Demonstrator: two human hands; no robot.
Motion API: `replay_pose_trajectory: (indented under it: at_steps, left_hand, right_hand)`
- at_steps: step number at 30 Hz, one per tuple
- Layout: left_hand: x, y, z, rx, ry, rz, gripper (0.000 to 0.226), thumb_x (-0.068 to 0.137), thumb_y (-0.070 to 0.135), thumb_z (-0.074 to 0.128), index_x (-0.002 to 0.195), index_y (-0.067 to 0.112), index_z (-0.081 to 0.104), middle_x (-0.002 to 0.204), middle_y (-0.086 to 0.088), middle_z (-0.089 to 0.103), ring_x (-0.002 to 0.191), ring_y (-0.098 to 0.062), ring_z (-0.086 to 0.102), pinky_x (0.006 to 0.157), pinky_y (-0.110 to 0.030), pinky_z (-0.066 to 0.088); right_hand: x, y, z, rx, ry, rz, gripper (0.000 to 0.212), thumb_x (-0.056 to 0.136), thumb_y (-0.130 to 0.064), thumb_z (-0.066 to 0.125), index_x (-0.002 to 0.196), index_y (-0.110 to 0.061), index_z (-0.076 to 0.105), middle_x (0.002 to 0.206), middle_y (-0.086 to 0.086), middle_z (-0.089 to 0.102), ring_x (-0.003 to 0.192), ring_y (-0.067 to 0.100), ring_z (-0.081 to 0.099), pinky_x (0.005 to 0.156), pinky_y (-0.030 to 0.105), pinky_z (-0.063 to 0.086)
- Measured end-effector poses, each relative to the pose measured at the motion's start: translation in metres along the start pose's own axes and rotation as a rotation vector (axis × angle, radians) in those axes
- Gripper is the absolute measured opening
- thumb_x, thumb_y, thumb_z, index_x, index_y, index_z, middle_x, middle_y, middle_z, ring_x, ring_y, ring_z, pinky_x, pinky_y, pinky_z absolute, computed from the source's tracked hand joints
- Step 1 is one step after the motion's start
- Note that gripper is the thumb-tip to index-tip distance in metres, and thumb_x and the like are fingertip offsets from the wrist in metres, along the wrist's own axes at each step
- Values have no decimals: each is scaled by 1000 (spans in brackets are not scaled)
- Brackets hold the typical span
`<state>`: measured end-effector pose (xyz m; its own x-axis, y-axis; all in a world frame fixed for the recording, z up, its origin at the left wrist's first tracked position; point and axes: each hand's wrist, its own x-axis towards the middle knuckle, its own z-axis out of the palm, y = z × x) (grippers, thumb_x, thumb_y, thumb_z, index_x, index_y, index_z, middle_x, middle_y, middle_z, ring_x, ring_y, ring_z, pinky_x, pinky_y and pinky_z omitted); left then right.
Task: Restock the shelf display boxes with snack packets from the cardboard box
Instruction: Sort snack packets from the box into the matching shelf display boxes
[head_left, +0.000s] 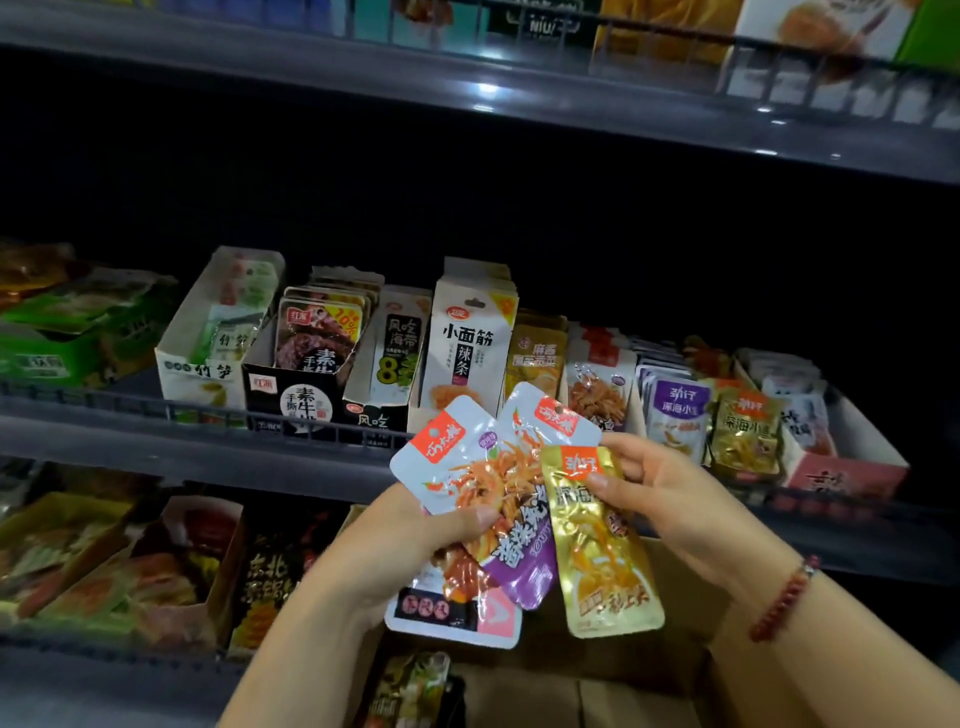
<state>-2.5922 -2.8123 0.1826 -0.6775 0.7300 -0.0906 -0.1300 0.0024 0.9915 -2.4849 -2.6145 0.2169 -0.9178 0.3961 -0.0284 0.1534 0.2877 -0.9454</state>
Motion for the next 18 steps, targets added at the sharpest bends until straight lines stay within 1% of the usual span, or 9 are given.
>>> replay_pose_trajectory:
  at_steps: [1,2,5,7,9,11,14,16,18]
  left_hand:
    - [-1,0,-3,5,-37,-26,30,86,8,67,115,14,62,102,-6,75,94,-24,72,90,-43,55]
    - [-1,0,-5,10,-76,-44,30,86,6,66,115,13,61,103,-8,75,95,-26,72,91,-45,55]
    - [-3,-1,-5,7,-210,-91,30,86,-4,65,113,9,60,106,-13,73,93,-25,72,79,-34,59]
    - [-2,-4,-3,-12,-300,-116,38,80,-1,69,116,8,59,110,-15,72,97,-27,71,80,-34,59]
    - [0,-8,-3,-47,-348,-127,46,73,2,67,118,6,58,111,-17,71,97,-28,71,80,-35,59]
    - [0,-10,-4,-75,-372,-137,44,71,1,66,114,6,60,108,-17,72,91,-26,72,76,-33,59]
    - [-1,-8,2,-141,-391,-141,43,73,2,67,115,5,60,110,-20,70,91,-27,71,78,-35,59]
    - [0,-7,6,-173,-355,-138,40,77,-1,72,115,5,59,109,-22,70,87,-28,72,74,-35,60]
    - [1,-8,7,-157,-295,-129,42,74,1,70,114,7,59,105,-20,72,84,-27,72,70,-33,60]
  right_hand:
    - [0,0,-4,2,-12,8,31,89,-10,59,117,-23,57,99,-1,74,92,14,71,77,32,52]
    - [1,0,-7,2,-30,15,32,89,-10,59,119,-23,57,100,1,74,93,17,70,78,34,53]
    - [4,-3,-8,-9,-96,23,34,90,-9,57,120,-25,56,99,4,74,93,20,70,79,37,54]
    - [7,-5,-8,-16,-122,13,37,91,-7,55,122,-28,55,100,4,74,94,20,70,76,36,56]
    - [8,-5,-6,-24,-151,5,41,93,-6,53,126,-30,53,104,3,73,97,21,70,78,37,57]
    - [8,-5,-2,-47,-206,-4,43,95,-5,49,129,-32,51,108,1,71,100,20,68,83,38,56]
    - [9,-5,6,-29,-247,1,43,96,-6,47,129,-34,52,107,-3,71,97,15,69,77,30,57]
    - [10,-5,9,29,-241,11,42,96,-7,48,127,-35,52,108,-3,70,98,16,68,77,31,57]
    - [10,-3,9,33,-235,1,42,95,-8,49,126,-35,52,110,-3,70,99,17,69,77,33,57]
